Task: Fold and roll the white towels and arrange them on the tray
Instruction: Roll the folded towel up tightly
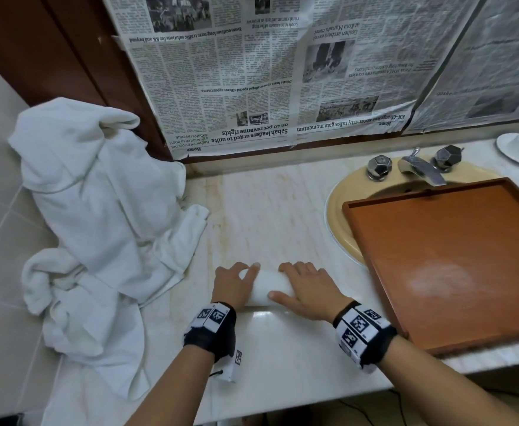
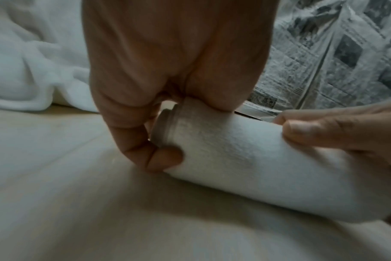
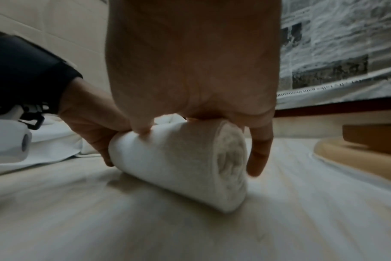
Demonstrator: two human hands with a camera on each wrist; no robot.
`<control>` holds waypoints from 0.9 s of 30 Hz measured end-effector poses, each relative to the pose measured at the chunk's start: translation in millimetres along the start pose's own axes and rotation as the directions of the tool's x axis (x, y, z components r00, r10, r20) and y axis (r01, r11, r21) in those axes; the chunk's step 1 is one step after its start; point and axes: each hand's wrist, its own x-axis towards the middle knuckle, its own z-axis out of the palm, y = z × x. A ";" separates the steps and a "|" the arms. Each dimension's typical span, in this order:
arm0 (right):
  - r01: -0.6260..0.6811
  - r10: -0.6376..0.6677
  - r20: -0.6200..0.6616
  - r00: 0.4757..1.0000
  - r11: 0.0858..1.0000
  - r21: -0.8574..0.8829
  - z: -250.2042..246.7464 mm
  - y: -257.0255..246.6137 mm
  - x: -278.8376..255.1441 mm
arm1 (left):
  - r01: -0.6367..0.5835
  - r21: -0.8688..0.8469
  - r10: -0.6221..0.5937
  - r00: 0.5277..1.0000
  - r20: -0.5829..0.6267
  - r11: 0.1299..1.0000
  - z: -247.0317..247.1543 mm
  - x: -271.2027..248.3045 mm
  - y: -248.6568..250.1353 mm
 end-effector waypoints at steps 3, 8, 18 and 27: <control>-0.023 0.023 0.018 1.000 0.999 0.044 -6.8 -2.9 2.2 | 0.116 -0.093 -0.119 0.993 -0.024 0.989 -1.5 -2.9 -2.1; -0.095 0.088 0.043 0.995 0.973 0.211 -2.3 -9.3 -9.7 | 0.183 -0.281 -0.181 0.983 0.034 0.942 -4.7 -30.9 -22.5; -0.141 0.164 0.015 0.986 0.791 0.595 28.4 -26.6 -48.0 | 0.224 -0.764 -0.091 0.973 0.212 0.606 4.0 -64.9 -28.5; -0.081 0.248 -0.164 0.955 0.746 0.661 -1.5 -0.8 -105.4 | -0.087 -0.671 0.289 0.938 0.194 0.736 -1.8 -77.2 8.0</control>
